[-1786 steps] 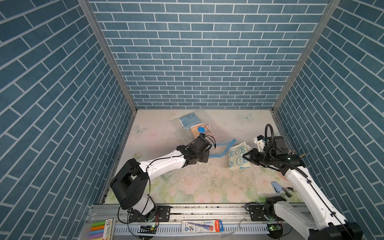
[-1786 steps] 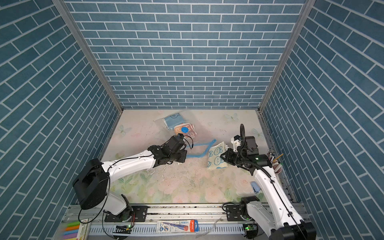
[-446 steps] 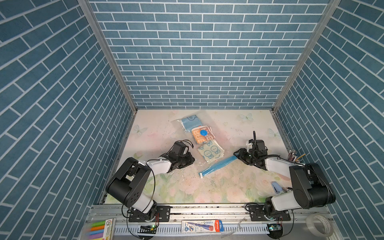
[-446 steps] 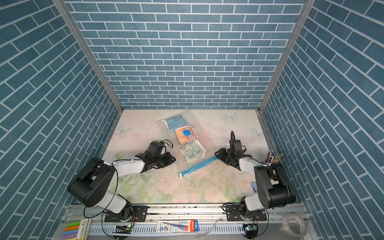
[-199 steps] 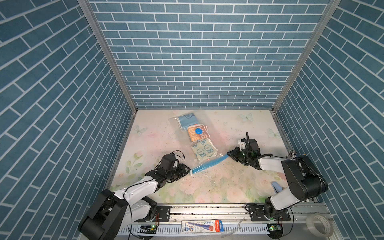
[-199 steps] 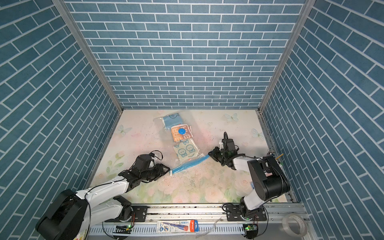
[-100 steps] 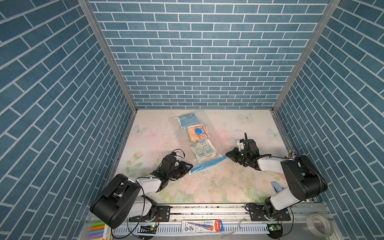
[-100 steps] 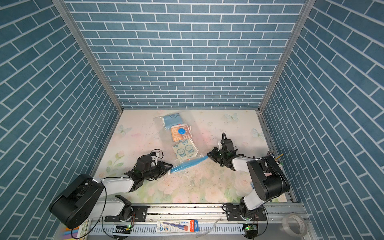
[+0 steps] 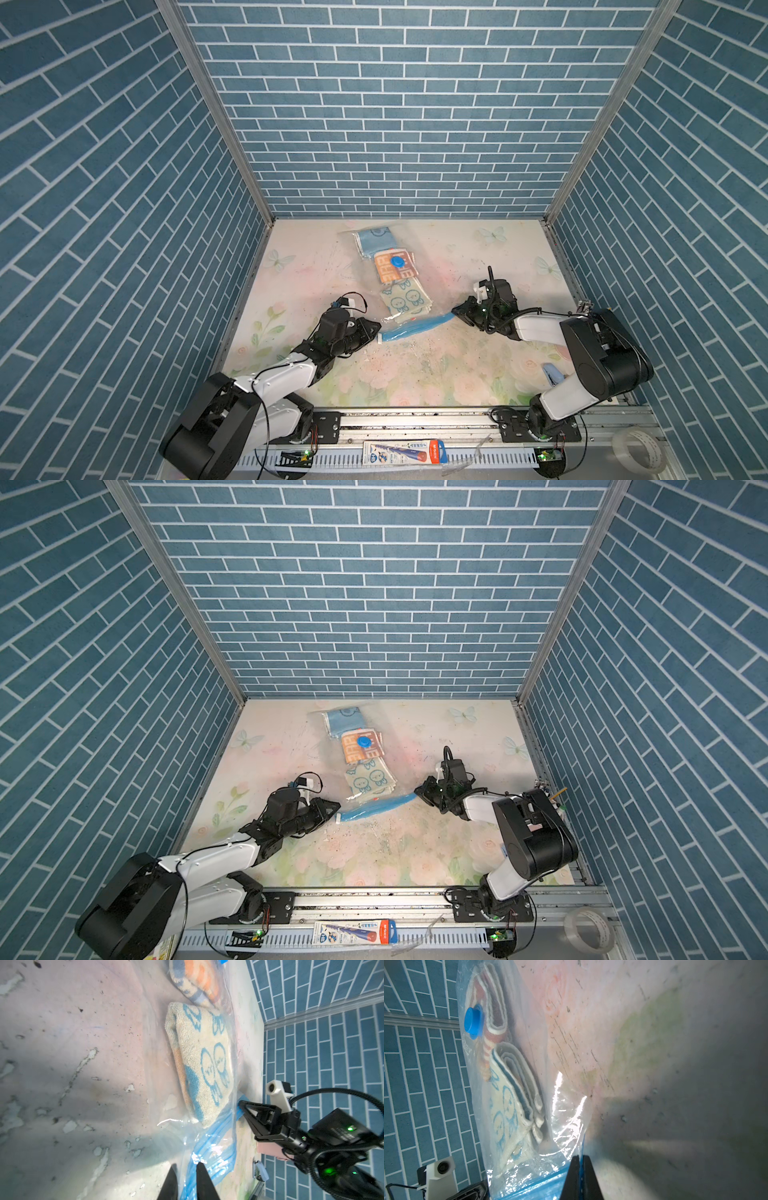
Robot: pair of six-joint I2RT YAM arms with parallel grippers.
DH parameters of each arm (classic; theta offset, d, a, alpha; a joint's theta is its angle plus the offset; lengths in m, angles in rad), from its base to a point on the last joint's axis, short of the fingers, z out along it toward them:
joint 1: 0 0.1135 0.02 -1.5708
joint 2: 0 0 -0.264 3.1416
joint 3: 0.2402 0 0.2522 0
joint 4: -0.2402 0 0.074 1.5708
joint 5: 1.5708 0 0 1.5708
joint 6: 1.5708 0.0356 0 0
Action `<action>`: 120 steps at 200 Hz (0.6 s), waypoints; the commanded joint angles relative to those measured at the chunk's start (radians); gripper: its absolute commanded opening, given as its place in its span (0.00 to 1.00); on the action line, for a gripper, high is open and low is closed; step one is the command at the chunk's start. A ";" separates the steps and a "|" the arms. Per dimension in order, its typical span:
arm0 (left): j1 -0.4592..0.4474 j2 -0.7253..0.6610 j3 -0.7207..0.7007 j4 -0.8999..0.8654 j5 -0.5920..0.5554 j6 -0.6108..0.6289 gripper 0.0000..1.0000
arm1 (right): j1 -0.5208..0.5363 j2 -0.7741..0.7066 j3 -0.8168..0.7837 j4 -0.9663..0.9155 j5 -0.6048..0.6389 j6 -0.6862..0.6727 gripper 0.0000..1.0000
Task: Place the folded towel into the vacuum bag
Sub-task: Adjust the vacuum bag at the center of the board.
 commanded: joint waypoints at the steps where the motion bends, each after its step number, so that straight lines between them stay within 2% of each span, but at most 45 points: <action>1: 0.006 0.029 0.022 0.011 0.009 0.014 0.10 | 0.006 0.006 0.030 -0.025 0.007 -0.014 0.06; 23: 0.006 0.016 0.033 -0.011 0.005 0.019 0.00 | 0.005 -0.014 0.037 -0.037 0.013 -0.014 0.07; 53: 0.004 -0.050 0.055 -0.116 -0.023 0.047 0.00 | 0.000 -0.062 0.046 -0.065 0.021 -0.011 0.13; 67: 0.001 -0.071 0.057 -0.143 -0.038 0.045 0.00 | 0.000 -0.088 0.047 -0.073 0.014 0.002 0.21; 96: -0.026 -0.071 0.073 -0.145 -0.076 0.027 0.00 | 0.000 -0.184 0.029 -0.104 0.012 0.075 0.48; 120: -0.078 -0.042 0.096 -0.126 -0.125 0.001 0.00 | 0.010 -0.295 -0.003 -0.177 0.063 0.161 0.54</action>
